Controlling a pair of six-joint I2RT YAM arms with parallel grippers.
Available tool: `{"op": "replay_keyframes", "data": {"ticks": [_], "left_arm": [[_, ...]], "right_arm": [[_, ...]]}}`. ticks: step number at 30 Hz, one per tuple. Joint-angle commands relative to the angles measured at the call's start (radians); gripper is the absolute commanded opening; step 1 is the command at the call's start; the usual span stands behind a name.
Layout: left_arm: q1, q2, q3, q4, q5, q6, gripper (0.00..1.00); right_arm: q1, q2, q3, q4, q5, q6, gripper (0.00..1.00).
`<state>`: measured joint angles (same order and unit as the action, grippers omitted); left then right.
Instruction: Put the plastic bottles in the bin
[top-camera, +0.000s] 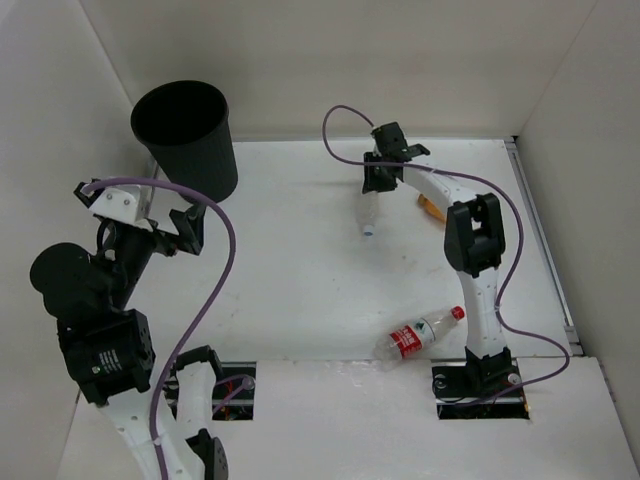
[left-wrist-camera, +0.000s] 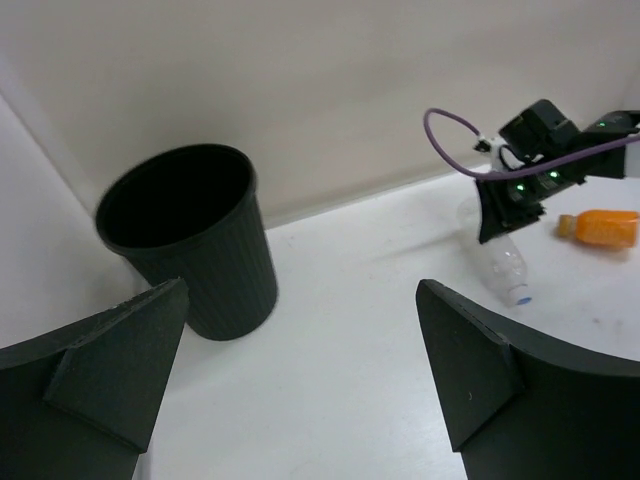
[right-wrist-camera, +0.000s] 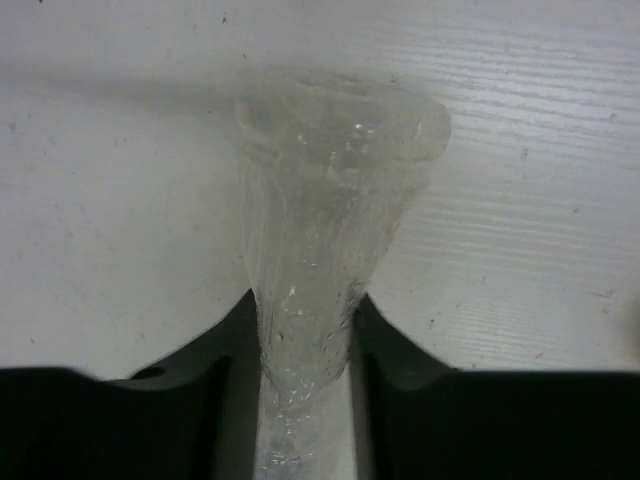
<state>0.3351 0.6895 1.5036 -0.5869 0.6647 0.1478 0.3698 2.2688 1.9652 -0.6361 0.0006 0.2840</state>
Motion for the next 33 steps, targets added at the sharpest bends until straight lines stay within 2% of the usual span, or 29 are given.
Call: {"op": "replay_keyframes", "data": {"ticks": [1,4,6,10,13,18,23,28,33], "left_arm": [[0.014,0.015,-0.083,0.038,0.098,-0.111,1.00],[-0.035,0.028,-0.198,0.113,0.112,-0.204,1.00],[-0.116,0.068,-0.258,0.163,0.108,-0.279,1.00],[-0.247,0.157,-0.371,0.333,0.133,-0.446,1.00],[-0.345,0.244,-0.399,0.493,0.151,-0.580,1.00],[-0.561,0.407,-0.307,0.636,0.131,-0.649,1.00],[-0.785,0.548,-0.136,0.670,0.113,-0.649,1.00],[-0.886,0.657,0.027,0.697,0.108,-0.646,1.00],[-0.913,0.706,0.076,0.700,0.108,-0.646,1.00]], "right_arm": [[-0.001,-0.034,0.099,-0.020,-0.007,0.000,0.12],[-0.018,-0.107,0.155,-0.027,-0.103,0.014,0.05],[-0.033,-0.179,0.162,0.002,-0.198,0.032,0.03],[-0.064,-0.336,0.127,0.143,-0.465,0.090,0.00],[-0.084,-0.434,0.071,0.287,-0.660,0.153,0.00],[-0.130,-0.580,-0.096,0.620,-0.951,0.321,0.00],[-0.171,-0.652,-0.218,0.872,-1.067,0.541,0.00],[-0.176,-0.716,-0.317,0.946,-1.088,0.612,0.00],[-0.173,-0.753,-0.359,0.955,-1.091,0.619,0.00]]}}
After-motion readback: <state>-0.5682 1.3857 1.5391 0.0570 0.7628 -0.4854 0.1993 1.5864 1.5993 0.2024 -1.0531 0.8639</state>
